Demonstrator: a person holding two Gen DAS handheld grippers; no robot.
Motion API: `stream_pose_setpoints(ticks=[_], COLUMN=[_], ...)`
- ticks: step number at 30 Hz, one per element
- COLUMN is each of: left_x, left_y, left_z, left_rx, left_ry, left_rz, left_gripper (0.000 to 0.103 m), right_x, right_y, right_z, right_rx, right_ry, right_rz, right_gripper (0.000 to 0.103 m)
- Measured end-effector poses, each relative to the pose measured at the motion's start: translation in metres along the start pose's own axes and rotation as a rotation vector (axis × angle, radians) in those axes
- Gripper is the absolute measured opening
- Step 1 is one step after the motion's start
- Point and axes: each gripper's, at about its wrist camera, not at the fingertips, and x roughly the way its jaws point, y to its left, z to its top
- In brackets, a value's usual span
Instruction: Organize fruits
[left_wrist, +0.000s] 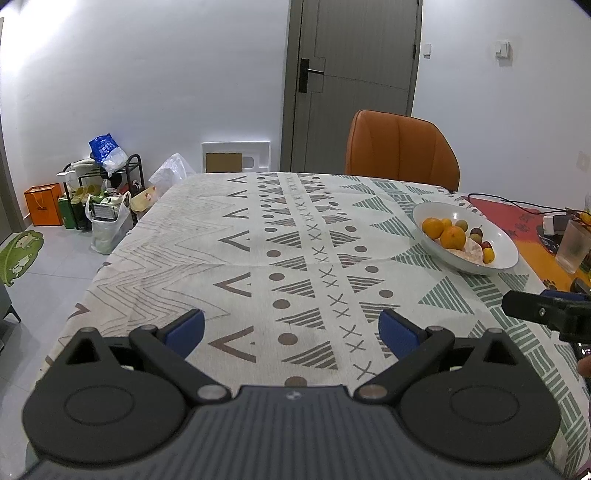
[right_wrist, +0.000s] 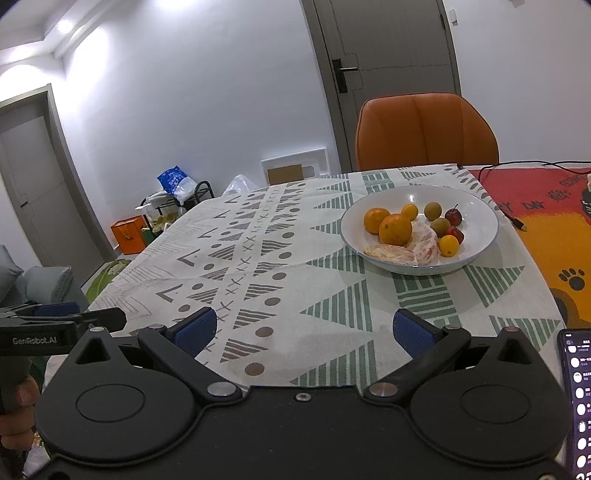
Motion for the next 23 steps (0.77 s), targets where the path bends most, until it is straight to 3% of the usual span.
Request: stream_pose_setpoints(ticks=[23], left_x=[-0.001], left_y=[-0.001], left_z=[0.001], left_rx=[-0.005], left_ry=[0.006], left_rz=[-0.028], left_gripper=[0.1], right_x=[-0.003], right_y=[-0.007], right_z=[-0.003], right_rx=[-0.006], right_ry=[-0.009], right_rz=[-0.023], right_gripper=[0.103])
